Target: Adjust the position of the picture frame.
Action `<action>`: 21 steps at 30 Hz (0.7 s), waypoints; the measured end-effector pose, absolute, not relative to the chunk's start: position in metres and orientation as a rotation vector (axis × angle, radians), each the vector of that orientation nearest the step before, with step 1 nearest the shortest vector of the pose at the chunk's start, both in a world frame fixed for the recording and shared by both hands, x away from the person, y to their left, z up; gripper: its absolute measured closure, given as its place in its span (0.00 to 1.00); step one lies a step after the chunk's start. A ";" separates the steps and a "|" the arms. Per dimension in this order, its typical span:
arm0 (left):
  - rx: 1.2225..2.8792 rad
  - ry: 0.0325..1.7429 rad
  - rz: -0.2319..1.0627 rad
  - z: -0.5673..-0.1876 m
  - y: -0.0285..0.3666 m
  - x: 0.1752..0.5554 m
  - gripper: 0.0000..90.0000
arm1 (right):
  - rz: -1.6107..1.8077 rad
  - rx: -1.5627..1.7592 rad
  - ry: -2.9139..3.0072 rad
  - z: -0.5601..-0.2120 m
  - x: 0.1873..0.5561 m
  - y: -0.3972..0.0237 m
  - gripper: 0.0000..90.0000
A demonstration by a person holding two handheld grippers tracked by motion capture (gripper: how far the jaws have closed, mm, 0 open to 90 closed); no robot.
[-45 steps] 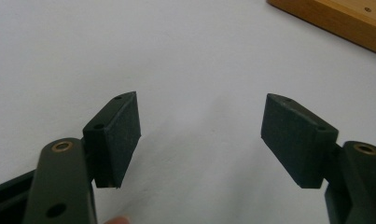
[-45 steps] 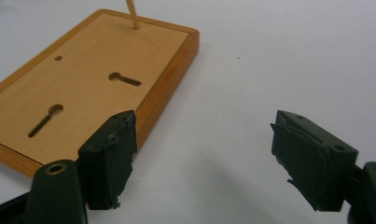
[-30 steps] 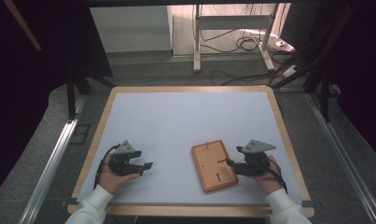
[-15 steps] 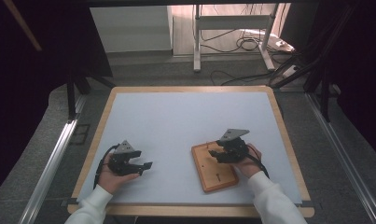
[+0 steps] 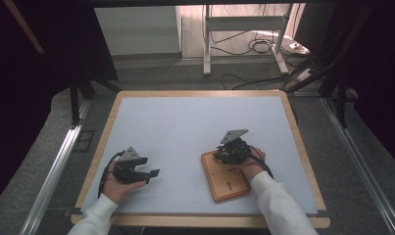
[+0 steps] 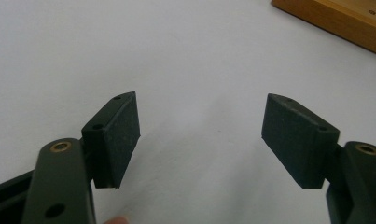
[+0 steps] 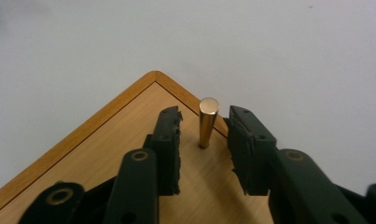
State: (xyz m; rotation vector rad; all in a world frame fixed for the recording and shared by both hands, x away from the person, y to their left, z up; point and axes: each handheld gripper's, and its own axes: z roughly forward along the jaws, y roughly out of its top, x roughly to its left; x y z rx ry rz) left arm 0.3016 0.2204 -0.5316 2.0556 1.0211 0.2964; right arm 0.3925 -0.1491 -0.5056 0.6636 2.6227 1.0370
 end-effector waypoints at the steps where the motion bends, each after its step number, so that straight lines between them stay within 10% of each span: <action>1: 2.056 1.021 0.296 -0.531 0.221 0.302 0.30 | 1.059 0.661 2.630 -0.507 0.394 -0.149 0.77; 5: 2.057 1.020 0.293 -0.532 0.220 0.302 0.30 | 1.071 0.643 2.623 -0.508 0.395 -0.148 0.92; 21: 2.061 1.009 0.288 -0.531 0.220 0.301 0.31 | 0.990 0.767 2.606 -0.500 0.388 -0.136 0.94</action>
